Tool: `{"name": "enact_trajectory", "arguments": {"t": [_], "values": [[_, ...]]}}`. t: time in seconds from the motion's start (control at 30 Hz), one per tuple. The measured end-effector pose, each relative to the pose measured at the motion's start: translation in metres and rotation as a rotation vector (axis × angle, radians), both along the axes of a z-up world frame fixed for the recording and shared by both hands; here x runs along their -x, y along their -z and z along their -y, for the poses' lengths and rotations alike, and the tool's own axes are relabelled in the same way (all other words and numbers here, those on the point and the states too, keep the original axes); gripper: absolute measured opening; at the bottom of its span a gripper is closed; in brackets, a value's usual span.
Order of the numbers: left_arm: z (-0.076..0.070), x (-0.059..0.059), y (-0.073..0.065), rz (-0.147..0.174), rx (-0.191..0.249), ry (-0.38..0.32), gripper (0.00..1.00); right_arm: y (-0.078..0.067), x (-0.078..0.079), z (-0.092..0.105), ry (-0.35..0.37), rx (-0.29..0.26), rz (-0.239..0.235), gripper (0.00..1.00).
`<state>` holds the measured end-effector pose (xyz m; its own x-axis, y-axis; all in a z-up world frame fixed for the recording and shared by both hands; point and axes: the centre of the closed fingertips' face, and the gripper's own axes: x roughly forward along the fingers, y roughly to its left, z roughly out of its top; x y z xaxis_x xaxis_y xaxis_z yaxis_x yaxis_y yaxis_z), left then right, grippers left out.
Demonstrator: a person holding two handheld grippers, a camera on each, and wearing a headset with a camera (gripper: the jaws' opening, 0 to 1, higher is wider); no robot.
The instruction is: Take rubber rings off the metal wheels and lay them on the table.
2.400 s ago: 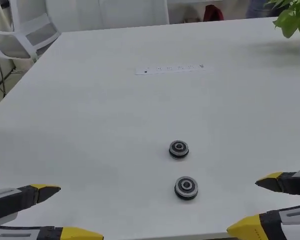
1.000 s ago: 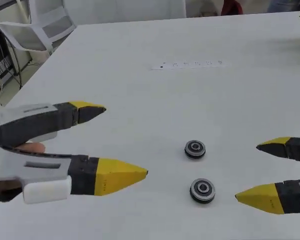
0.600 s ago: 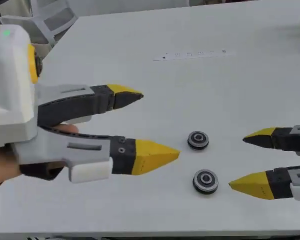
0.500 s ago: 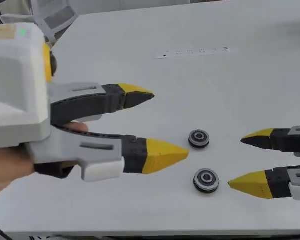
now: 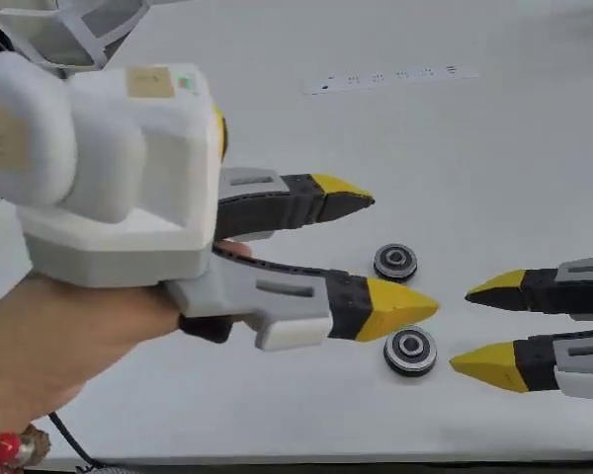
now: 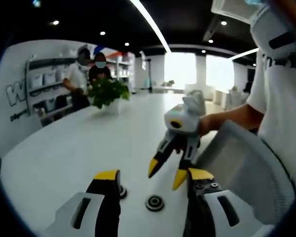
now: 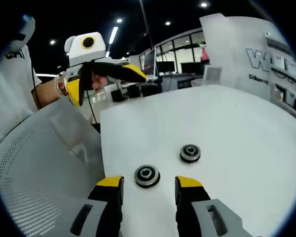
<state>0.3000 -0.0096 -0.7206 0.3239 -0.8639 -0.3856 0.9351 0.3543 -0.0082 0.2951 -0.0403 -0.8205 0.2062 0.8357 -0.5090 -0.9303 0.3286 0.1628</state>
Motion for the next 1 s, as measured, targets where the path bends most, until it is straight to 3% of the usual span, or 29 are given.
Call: {"name": "enact_trajectory", "arguments": {"t": [0.03,0.17,0.27,0.33,0.5,0.6,0.77,0.83,0.9,1.0], "values": [[0.001,-0.003,0.007,-0.015,-0.02,0.002,0.53,0.002,-0.001,-0.001,-0.002,0.002,-0.003,0.38],[0.007,-0.008,0.03,-0.021,-0.089,0.015,0.55,0.011,-0.002,-0.004,-0.024,0.0,-0.007,0.34],[0.011,-0.006,0.046,-0.018,-0.137,0.055,0.53,0.017,-0.001,-0.006,-0.039,0.004,-0.02,0.3],[0.012,-0.006,0.055,-0.035,-0.16,0.066,0.5,0.02,-0.001,-0.008,-0.046,0.006,-0.023,0.3],[0.017,-0.006,0.072,-0.063,-0.165,0.072,0.47,0.021,-0.001,-0.01,-0.045,-0.007,-0.032,0.3],[0.017,-0.005,0.087,-0.083,-0.191,0.086,0.43,0.023,-0.002,-0.011,-0.043,-0.004,-0.039,0.29],[0.018,-0.004,0.108,-0.069,-0.238,0.117,0.35,0.031,0.004,-0.015,-0.081,0.028,-0.034,0.28],[0.018,-0.006,0.114,-0.078,-0.228,0.112,0.32,0.035,0.004,-0.016,-0.093,0.045,-0.027,0.28],[0.016,-0.007,0.12,-0.117,-0.214,0.08,0.3,0.038,0.005,-0.016,-0.102,0.059,-0.023,0.27],[0.012,-0.009,0.126,-0.108,-0.219,0.057,0.3,0.041,0.005,-0.016,-0.106,0.066,-0.016,0.27]]}}
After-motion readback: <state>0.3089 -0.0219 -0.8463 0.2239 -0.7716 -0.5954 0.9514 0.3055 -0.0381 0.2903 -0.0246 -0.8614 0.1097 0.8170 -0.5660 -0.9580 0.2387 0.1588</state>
